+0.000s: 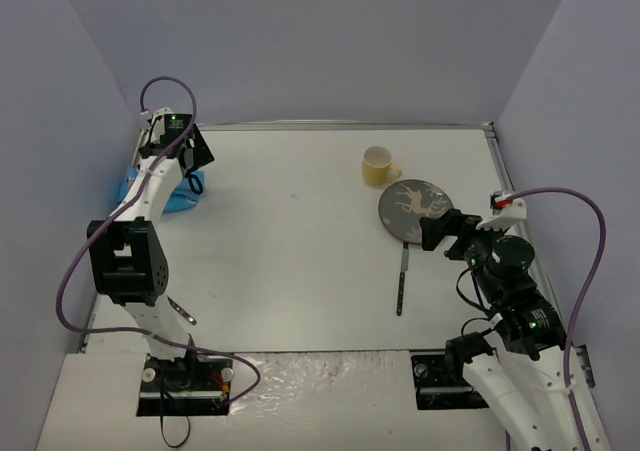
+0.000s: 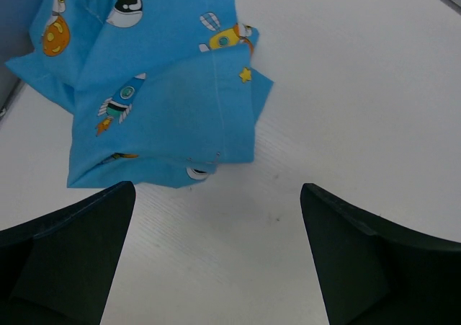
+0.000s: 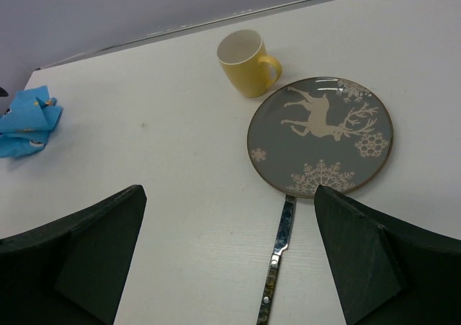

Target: Set the dinner table for one person

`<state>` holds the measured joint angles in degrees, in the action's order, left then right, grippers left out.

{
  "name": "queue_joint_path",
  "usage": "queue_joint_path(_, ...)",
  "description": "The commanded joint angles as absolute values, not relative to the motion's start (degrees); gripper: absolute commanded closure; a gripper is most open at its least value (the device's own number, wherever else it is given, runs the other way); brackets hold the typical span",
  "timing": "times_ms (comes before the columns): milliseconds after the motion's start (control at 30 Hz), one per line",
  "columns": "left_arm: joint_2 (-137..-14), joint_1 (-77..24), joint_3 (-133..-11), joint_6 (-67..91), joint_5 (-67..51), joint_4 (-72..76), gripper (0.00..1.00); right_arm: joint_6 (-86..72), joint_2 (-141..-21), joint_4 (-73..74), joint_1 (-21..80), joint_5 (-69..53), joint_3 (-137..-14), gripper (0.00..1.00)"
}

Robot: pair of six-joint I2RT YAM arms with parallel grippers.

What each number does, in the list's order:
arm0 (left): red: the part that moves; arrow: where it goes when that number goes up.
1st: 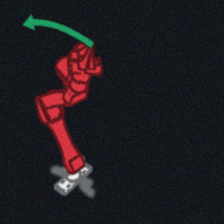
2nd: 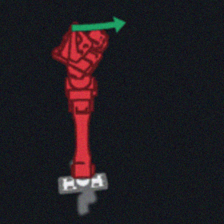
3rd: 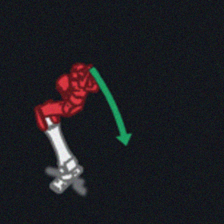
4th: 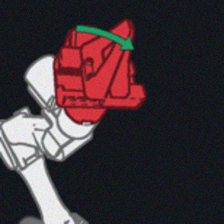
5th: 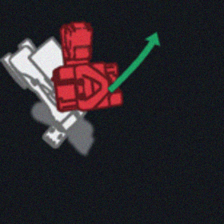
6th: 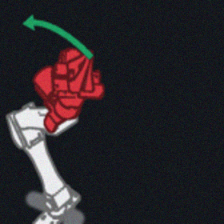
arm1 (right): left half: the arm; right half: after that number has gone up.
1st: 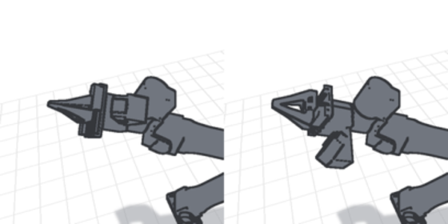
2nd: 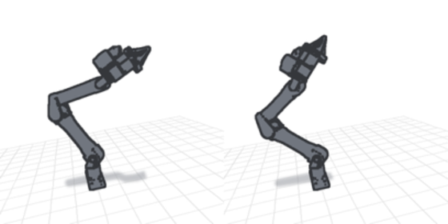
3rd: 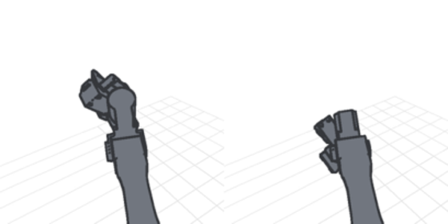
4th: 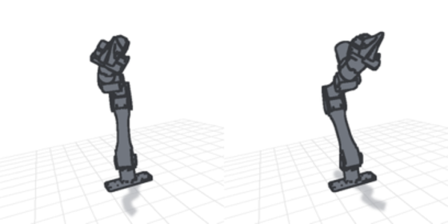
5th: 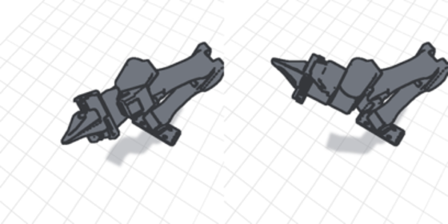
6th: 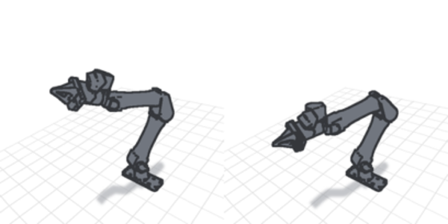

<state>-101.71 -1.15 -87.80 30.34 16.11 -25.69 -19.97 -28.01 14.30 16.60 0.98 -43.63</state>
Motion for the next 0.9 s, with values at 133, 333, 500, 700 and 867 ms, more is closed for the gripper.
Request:
queue_joint_path(133, -108.7, 4.9, -93.1, 33.0, 20.1, -23.4, 0.03, -19.3, -29.0, 9.0, 17.0, -3.0, -42.2, 0.00)
queue_joint_path(333, -117.0, 6.2, -98.0, 33.8, 18.8, -24.2, 0.13, -19.0, -29.3, 9.0, 17.1, -3.5, -41.7, 0.00)
queue_joint_path(500, -120.1, 6.2, -102.1, 31.9, 15.3, -25.1, 0.73, -18.8, -29.7, 9.0, 17.1, -4.5, -41.6, 0.00)
queue_joint_path(700, -110.7, 5.4, -104.9, 24.6, 7.7, -25.7, 1.00, -17.2, -32.6, 9.0, 17.1, -5.8, -43.1, 0.00)
queue_joint_path(867, -98.4, 2.3, -106.4, 16.4, 1.7, -29.8, 1.00, -16.8, -37.8, 9.0, 17.2, -9.7, -46.2, 0.00)
